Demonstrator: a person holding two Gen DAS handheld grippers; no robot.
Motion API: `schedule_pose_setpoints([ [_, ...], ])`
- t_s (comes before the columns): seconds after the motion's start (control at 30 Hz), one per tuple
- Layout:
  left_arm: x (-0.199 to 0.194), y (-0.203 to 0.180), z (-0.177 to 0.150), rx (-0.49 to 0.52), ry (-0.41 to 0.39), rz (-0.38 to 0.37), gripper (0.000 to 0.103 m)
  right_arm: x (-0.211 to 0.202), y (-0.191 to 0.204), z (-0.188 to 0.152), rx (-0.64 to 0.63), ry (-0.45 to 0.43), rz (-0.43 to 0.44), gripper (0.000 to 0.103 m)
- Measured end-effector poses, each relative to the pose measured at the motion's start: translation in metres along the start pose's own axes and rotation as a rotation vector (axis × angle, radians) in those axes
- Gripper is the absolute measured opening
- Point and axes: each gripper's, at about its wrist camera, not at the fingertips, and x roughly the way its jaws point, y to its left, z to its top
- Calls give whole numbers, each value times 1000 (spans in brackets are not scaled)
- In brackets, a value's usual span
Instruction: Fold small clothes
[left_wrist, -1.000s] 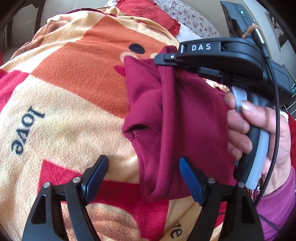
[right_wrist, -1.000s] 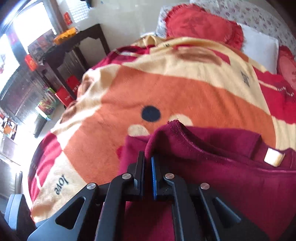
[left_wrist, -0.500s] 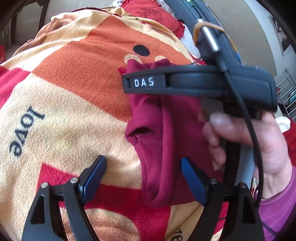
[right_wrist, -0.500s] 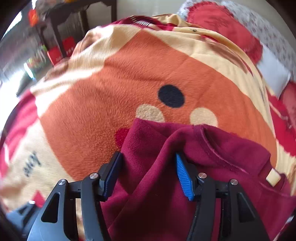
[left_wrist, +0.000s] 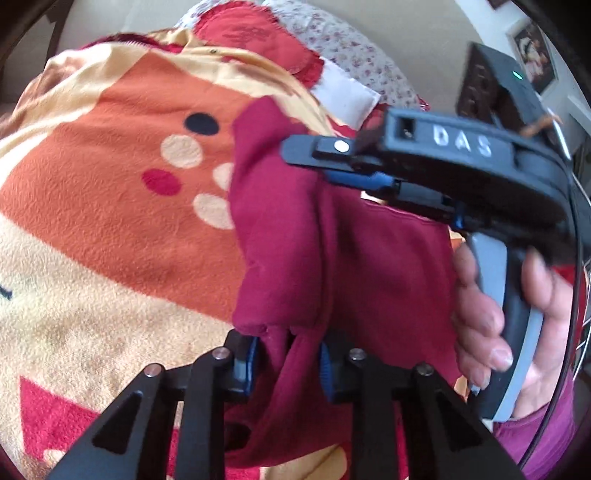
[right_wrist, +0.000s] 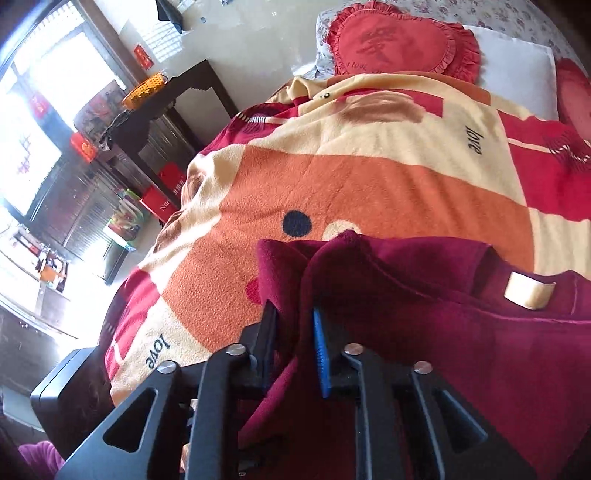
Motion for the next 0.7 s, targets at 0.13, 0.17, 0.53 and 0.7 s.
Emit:
schedule_pose_setpoints([
  [0.13,-4,-13,2,45,-11,4,25,-4,0,2,28,28,-24,39],
  [0.17,-4,-14,3,49,-14,0,25,-2,3,1,12,47,-23,40],
  [0.53,2,-26,6,107,9,41,25,9,7,-15,-74,52,-69,2],
  [0.7,7,-35,11,132,8,48,25,-2,8,-13,-40,33,-11,30],
])
